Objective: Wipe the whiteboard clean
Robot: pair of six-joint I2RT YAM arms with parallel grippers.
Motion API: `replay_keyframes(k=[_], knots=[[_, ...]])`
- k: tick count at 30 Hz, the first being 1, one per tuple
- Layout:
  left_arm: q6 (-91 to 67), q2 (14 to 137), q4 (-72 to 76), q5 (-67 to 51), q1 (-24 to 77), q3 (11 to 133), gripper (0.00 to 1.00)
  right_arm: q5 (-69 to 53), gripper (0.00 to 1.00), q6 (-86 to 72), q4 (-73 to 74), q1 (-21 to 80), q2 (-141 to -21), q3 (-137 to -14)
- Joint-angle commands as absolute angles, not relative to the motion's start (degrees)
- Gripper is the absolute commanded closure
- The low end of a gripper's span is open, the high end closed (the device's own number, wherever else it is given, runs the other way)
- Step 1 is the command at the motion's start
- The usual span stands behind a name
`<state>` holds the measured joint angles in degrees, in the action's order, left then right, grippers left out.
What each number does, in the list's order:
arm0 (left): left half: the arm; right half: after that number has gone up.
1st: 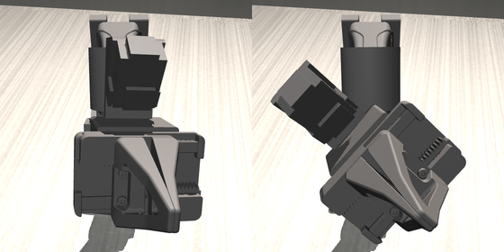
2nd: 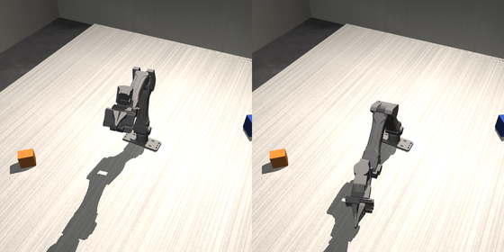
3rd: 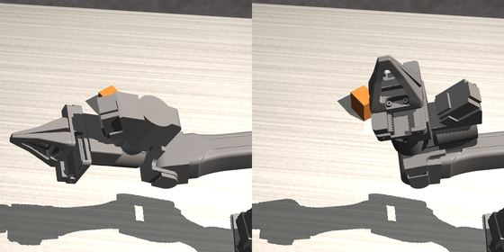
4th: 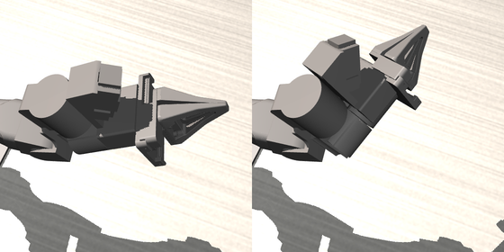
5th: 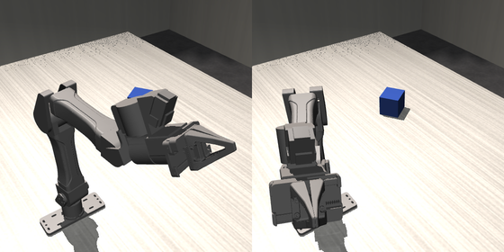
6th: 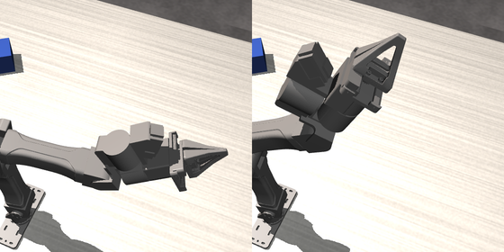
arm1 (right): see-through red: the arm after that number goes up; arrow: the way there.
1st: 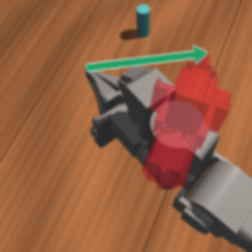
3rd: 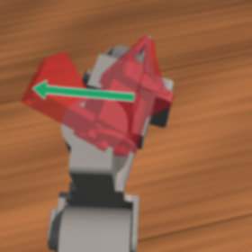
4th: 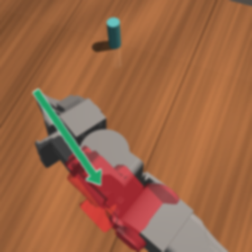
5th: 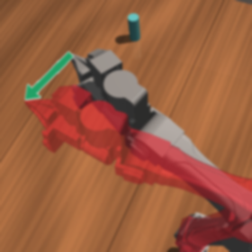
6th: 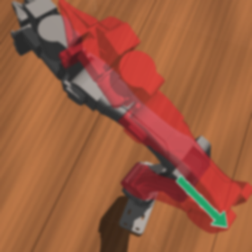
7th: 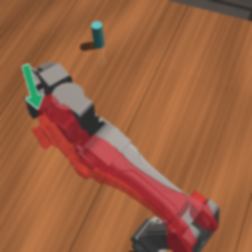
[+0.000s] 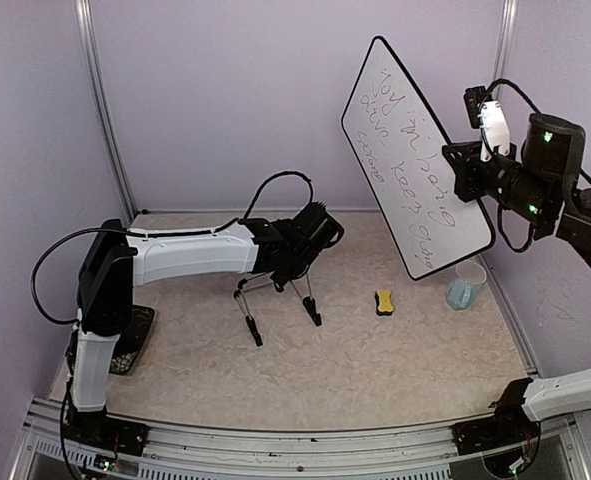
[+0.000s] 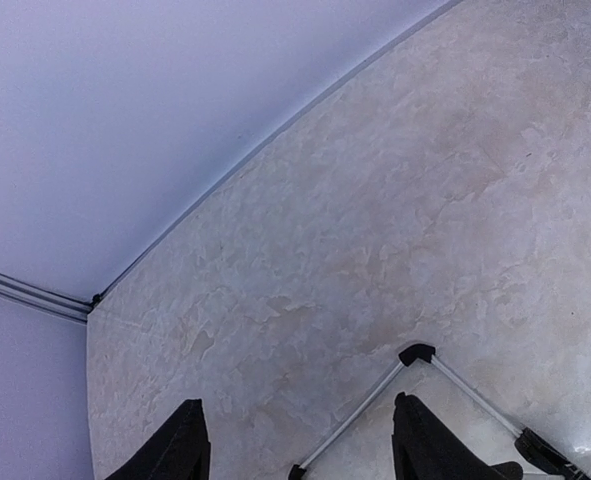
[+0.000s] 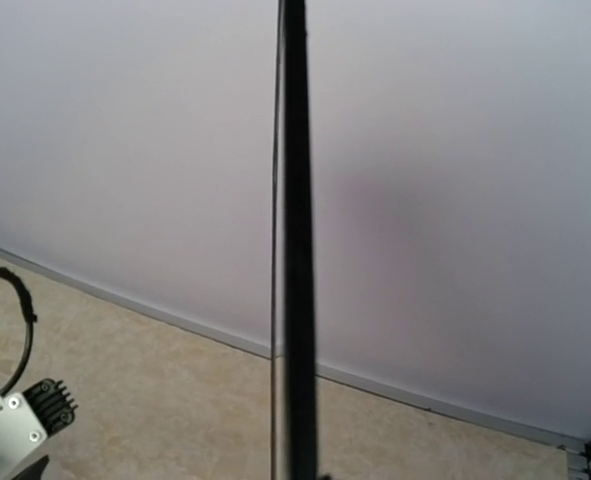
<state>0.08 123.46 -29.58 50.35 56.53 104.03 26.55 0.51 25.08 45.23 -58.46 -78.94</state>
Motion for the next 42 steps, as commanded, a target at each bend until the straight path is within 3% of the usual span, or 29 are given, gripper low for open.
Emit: replay_keyframes(k=[1, 7, 14, 27, 34, 42], knots=[[0.42, 122.4, -33.21, 46.14, 56.25, 101.41, 0.39, 26.17, 1.0, 0.08, 12.89, 45.22, -57.77, -81.35], [-5.11, 118.86, -31.76, 55.2, 53.34, 107.84, 0.37, 25.88, 1.0, -0.28, 12.94, 45.26, -58.02, -81.49], [-4.17, 114.11, -24.7, 52.46, 52.15, 104.76, 0.38, 26.3, 1.0, -0.01, 13.94, 45.21, -57.35, -82.22], [2.05, 131.34, -40.98, 37.68, 57.71, 107.47, 0.44, 25.64, 1.0, 0.31, 13.7, 45.26, -58.53, -82.78], [-2.53, 124.6, -37.46, 39.16, 54.7, 105.07, 0.48, 23.04, 1.0, 0.25, 14.84, 45.22, -58.83, -84.03], [-10.95, 110.34, -28.29, 49.84, 53.78, 99.14, 0.36, 6.49, 1.0, 2.73, 18.95, 45.18, -61.73, -87.48]])
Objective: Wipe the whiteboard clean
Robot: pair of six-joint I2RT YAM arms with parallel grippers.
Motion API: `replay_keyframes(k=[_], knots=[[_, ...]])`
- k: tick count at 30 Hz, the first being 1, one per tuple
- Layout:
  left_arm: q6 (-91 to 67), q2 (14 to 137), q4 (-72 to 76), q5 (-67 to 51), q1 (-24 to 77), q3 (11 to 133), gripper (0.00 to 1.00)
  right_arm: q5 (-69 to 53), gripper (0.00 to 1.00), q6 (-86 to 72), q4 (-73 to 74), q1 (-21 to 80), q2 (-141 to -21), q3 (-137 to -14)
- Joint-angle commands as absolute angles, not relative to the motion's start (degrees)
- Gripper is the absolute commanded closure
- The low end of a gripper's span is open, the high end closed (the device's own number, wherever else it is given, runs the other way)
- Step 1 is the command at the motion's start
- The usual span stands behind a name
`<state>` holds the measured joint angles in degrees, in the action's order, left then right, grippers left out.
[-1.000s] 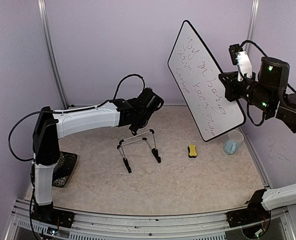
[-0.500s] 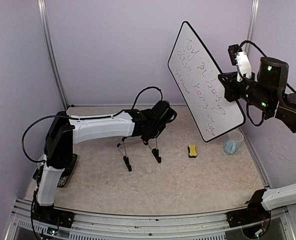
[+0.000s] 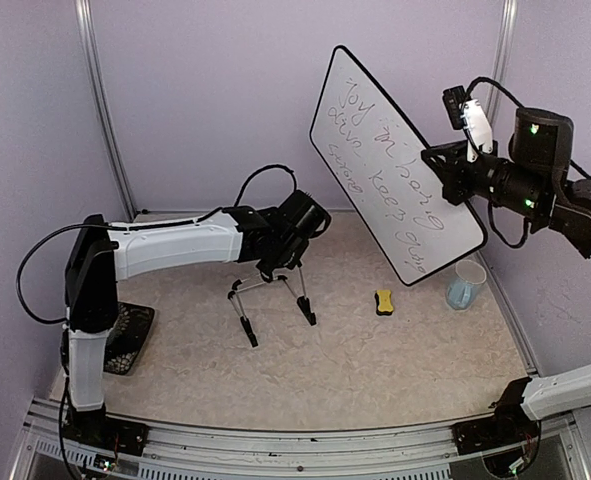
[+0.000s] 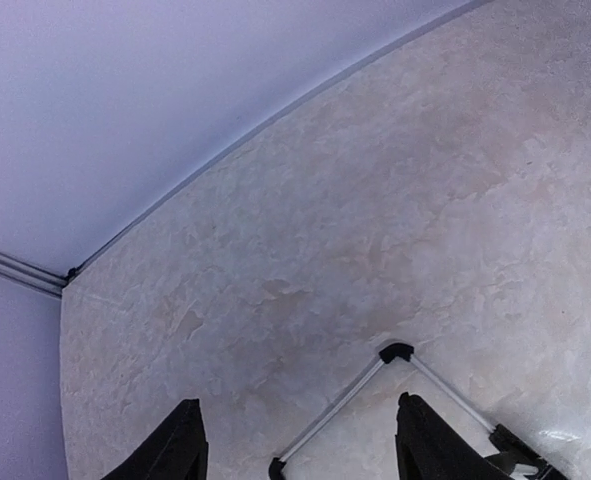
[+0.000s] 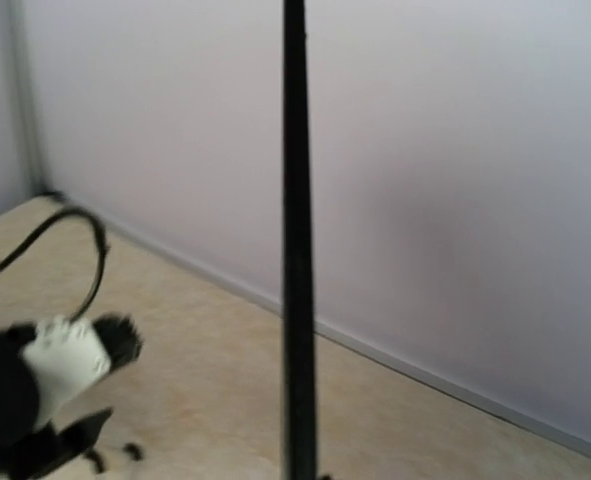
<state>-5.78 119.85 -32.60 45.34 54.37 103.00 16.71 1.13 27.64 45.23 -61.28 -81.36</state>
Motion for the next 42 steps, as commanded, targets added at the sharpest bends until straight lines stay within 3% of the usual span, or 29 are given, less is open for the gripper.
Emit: replay_keyframes(k=[1, 8, 20, 26, 42], knots=[[-11.62, 107.67, -26.01, 49.65, 53.79, 97.15, 0.36, 5.29, 1.0, 3.11, 19.44, 45.24, -62.41, -88.06], [-14.97, 86.53, -15.5, 44.61, 53.3, 80.94, 0.29, -3.86, 1.0, 5.01, 19.62, 45.18, -63.72, -90.21], [-16.79, 54.19, -13.45, 31.12, 51.76, 60.18, 0.25, -21.53, 1.0, 11.09, 22.01, 45.18, -65.3, -93.45], [-12.48, 49.4, -14.89, 21.46, 52.32, 58.57, 0.25, -30.73, 1.0, 13.73, 24.13, 45.15, -66.56, -94.28], [-7.05, 49.39, -27.35, 6.28, 55.02, 66.02, 0.26, -35.11, 1.0, 17.68, 30.1, 45.18, -68.42, -93.75]])
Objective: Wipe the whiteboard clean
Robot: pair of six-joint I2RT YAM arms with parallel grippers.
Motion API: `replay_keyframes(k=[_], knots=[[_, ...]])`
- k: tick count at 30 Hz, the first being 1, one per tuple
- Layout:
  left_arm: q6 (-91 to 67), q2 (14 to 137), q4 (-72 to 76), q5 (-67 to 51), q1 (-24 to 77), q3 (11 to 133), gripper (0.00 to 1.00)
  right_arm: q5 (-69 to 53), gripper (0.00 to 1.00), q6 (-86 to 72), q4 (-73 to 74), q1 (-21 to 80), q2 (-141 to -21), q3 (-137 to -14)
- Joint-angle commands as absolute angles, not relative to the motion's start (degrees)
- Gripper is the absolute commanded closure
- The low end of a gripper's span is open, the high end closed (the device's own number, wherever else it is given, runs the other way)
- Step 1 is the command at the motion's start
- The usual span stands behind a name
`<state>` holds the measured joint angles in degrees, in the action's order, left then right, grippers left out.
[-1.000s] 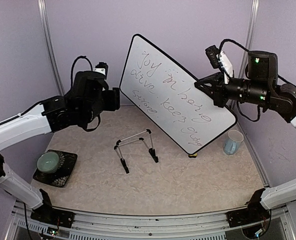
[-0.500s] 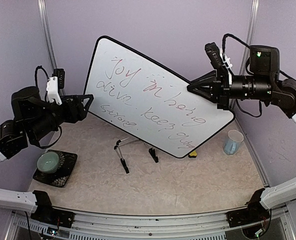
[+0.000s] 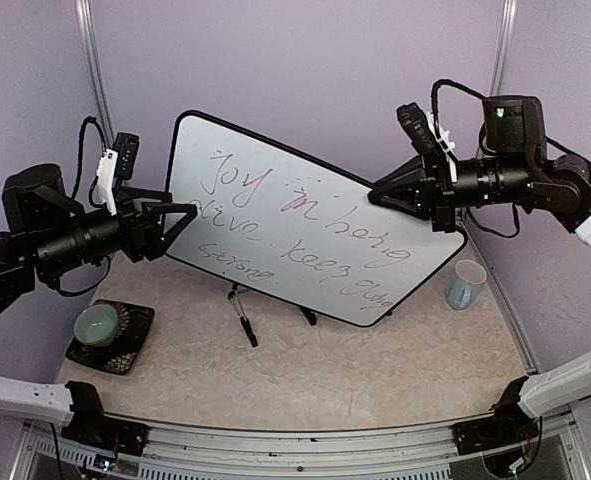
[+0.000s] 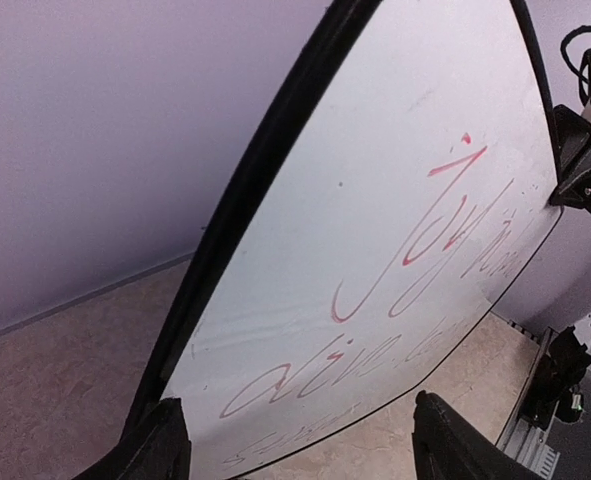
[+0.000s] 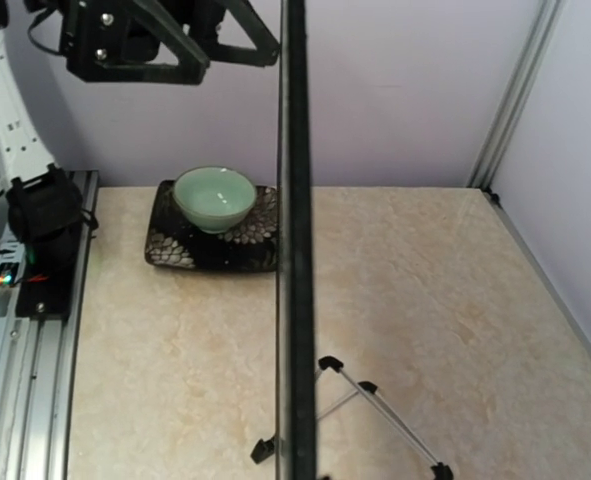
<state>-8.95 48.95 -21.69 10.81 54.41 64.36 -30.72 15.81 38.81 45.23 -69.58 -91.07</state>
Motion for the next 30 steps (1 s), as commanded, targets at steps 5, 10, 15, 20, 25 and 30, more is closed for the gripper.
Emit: replay_keyframes(k=[5, 10, 15, 20, 25, 30], knots=[[-4.62, 48.82, -31.86, 2.84, 55.02, 67.34, 0.27, -36.3, 1.0, 19.55, 34.0, 45.17, -69.78, -95.53], [-2.35, 46.49, -37.28, 3.92, 54.99, 70.67, 0.27, -33.56, 1.0, 21.35, 37.38, 45.15, -69.61, -96.69], [-2.33, 43.72, -40.77, 7.83, 54.95, 72.84, 0.27, -31.11, 1.0, 22.63, 38.46, 45.18, -68.57, -95.66], [0.05, 44.06, -39.81, 6.01, 54.95, 70.77, 0.27, -36.62, 1.0, 22.71, 39.49, 45.13, -69.78, -96.28], [3.14, 46.75, -38.95, 2.15, 54.93, 71.0, 0.27, -40.24, 1.0, 22.75, 40.2, 45.19, -71.15, -96.49], [4.97, 48.35, -38.05, 1.29, 54.78, 72.68, 0.3, -44.4, 1.0, 23.02, 40.83, 45.26, -71.78, -96.43]])
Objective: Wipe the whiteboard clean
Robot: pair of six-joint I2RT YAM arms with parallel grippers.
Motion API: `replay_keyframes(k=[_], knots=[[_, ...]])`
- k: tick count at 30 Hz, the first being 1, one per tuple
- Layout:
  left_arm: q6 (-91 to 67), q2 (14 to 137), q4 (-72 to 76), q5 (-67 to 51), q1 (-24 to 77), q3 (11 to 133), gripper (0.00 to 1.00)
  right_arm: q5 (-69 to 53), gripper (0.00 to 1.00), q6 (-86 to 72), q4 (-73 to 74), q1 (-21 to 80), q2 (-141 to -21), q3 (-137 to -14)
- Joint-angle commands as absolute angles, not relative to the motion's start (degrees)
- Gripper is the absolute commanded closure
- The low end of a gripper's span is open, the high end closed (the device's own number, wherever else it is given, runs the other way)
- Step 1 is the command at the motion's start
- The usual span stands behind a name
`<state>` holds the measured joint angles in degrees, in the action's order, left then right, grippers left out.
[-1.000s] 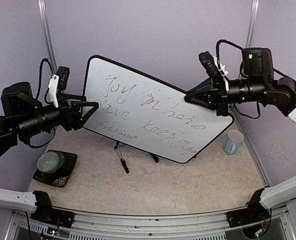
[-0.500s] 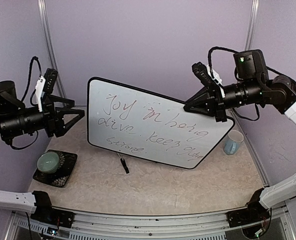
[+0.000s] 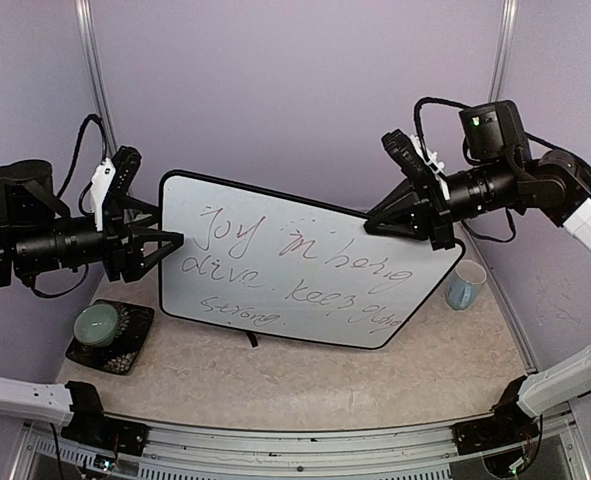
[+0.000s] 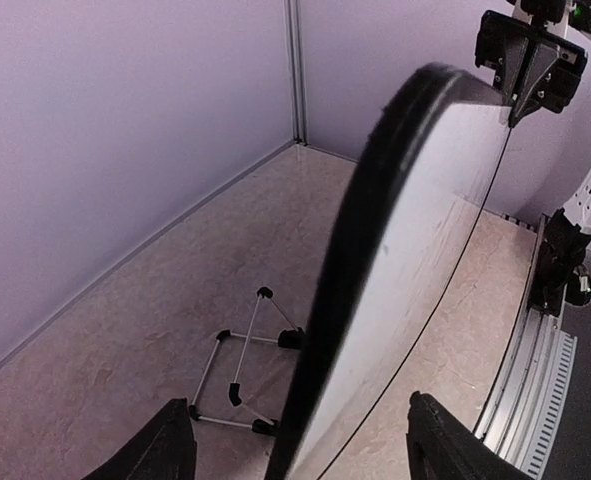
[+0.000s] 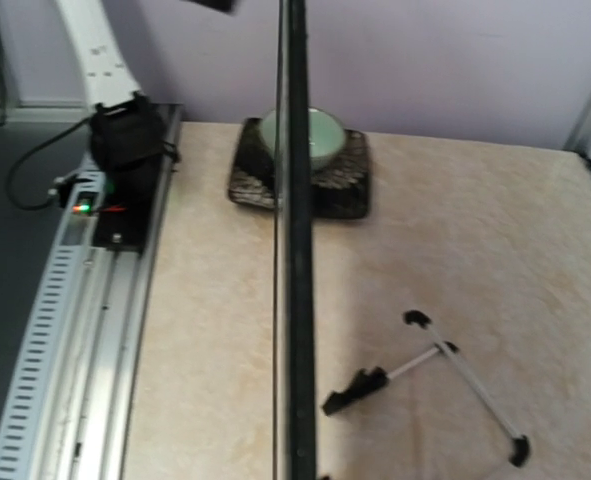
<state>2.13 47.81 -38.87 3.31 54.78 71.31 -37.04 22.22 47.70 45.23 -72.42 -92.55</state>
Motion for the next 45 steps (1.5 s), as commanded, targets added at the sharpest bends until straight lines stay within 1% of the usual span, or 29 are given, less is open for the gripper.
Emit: replay_keyframes(k=[1, 10, 13, 14, 15, 16, 21, 24, 28, 32, 34, 38, 45], knots=[[5.26, 48.56, -37.87, 0.81, 54.64, 72.96, 0.33, -44.61, 1.0, 23.07, 40.83, 45.26, -71.91, -96.41], [6.71, 49.34, -36.86, -6.54, 52.39, 72.32, 0.62, -43.77, 1.0, 23.59, 40.8, 45.26, -73.47, -96.35], [6.86, 49.22, -36.23, -10.44, 51.13, 71.64, 0.78, -43.47, 1.0, 23.92, 40.71, 45.26, -73.56, -96.25], [6.86, 49.19, -35.95, -11.83, 50.68, 71.48, 0.85, -43.24, 1.0, 24.05, 40.69, 45.26, -73.63, -96.24], [6.86, 49.18, -35.73, -13.11, 50.22, 71.26, 0.93, -42.92, 1.0, 24.2, 40.63, 45.21, -73.65, -96.13], [6.88, 49.1, -35.44, -14.25, 49.77, 71.11, 0.99, -42.57, 1.0, 24.44, 40.54, 45.22, -73.64, -96.01], [6.32, 49.04, -33.31, -18.32, 48.38, 69.88, 1.0, -39.51, 1.0, 24.95, 38.77, 45.26, -73.29, -94.7], [5.26, 48.6, -31.31, -19.67, 48.09, 68.41, 1.0, -35.85, 1.0, 24.54, 35.25, 45.26, -71.91, -91.94], [2.94, 47.15, -26.05, -18.81, 47.67, 65.41, 1.0, -31.56, 0.86, 24.19, 31.04, 45.21, -70.06, -88.69], [0.43, 45.7, -21.16, -16.21, 47.21, 62.54, 1.0, -29.94, 0.71, 23.59, 29.59, 45.24, -69.7, -88.12], [-0.18, 45.41, -19.12, -15.55, 47.11, 61.43, 1.0, -29.65, 0.66, 23.26, 29.36, 45.26, -69.77, -88.11], [-1.72, 45.18, -15.07, -15.23, 47.11, 58.28, 1.0, -29.02, 0.66, 22.84, 29.3, 45.24, -70.42, -88.18], [-4.76, 42.52, -2.75, -16.58, 47.11, 49.9, 1.0, -26.61, 0.62, 21.33, 28.28, 45.26, -71.21, -87.47]])
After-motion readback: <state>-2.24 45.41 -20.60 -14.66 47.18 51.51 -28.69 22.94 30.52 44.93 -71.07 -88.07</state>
